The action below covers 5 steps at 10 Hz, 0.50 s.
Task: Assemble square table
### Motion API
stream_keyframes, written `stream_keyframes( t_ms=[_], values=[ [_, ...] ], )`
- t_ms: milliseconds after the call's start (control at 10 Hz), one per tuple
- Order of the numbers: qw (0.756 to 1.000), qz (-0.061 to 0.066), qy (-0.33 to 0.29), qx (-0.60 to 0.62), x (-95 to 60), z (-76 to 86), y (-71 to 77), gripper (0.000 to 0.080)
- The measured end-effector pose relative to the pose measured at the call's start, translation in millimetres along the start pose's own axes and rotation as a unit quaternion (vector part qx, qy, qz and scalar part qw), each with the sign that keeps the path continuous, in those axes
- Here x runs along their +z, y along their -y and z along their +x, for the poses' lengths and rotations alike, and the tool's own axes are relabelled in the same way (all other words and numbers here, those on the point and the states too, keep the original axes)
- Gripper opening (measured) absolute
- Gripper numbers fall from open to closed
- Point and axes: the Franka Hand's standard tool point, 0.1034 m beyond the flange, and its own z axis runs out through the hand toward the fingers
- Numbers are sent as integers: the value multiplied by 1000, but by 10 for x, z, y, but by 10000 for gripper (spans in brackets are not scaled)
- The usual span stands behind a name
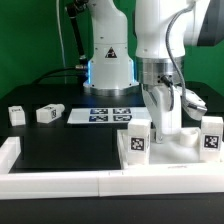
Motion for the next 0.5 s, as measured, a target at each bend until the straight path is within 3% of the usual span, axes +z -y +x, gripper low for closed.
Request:
stream_keyframes(
  t_ms=[200, 300, 500],
  values=[
    [1000, 6, -2, -10, -14, 26, 11, 52],
    [998, 35, -13, -48, -60, 180, -39, 52],
    [993, 59, -42, -91, -57, 533, -256, 52]
  ],
)
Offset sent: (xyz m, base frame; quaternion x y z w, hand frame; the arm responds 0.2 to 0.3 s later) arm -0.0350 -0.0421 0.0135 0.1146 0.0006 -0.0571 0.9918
